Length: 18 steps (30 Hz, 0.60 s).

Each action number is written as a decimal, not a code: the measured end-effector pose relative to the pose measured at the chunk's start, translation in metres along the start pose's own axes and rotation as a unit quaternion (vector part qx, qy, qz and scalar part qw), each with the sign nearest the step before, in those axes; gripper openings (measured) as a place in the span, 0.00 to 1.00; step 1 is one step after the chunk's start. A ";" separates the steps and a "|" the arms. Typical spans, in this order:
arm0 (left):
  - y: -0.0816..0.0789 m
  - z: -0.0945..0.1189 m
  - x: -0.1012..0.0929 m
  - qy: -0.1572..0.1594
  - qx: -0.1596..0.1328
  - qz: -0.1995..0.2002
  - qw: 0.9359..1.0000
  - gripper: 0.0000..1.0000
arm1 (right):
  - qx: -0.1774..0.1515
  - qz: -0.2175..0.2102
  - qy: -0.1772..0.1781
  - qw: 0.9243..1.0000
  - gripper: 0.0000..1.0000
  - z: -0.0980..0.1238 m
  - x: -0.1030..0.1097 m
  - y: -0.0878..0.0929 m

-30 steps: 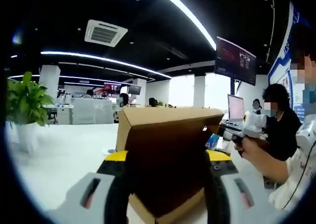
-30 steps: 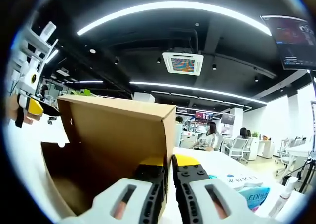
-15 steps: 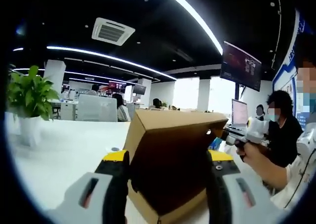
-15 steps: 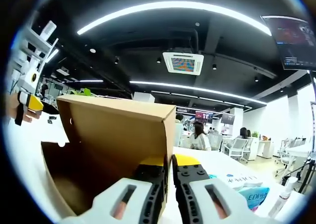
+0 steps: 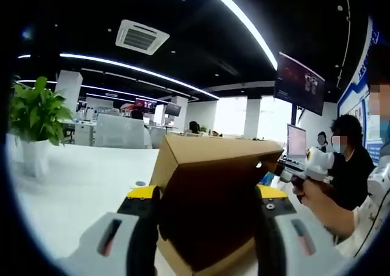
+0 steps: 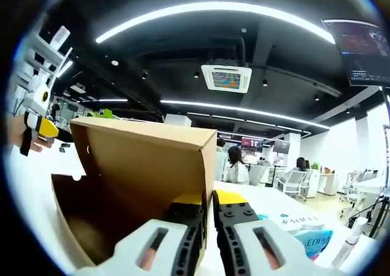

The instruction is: Operate the shoe box by opening the lid, removing the specified soft item, and placing it in the target area until the item is outside and the box remains undamaged.

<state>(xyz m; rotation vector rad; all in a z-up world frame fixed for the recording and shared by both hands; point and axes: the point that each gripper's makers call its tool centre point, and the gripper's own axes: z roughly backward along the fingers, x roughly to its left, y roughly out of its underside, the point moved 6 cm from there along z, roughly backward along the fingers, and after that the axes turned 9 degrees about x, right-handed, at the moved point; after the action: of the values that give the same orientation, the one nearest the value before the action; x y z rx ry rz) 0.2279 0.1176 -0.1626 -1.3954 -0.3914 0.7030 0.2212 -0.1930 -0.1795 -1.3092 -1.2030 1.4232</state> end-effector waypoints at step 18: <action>-0.001 -0.001 0.006 -0.022 0.008 -0.019 1.000 0.57 | 0.003 0.002 -0.002 1.000 0.03 -0.001 0.001 -0.001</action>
<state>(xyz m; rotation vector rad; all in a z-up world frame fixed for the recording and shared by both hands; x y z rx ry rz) 0.2333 0.1210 -0.1628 -1.3565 -0.4451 0.7046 0.2224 -0.1918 -0.1787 -1.3067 -1.1983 1.4312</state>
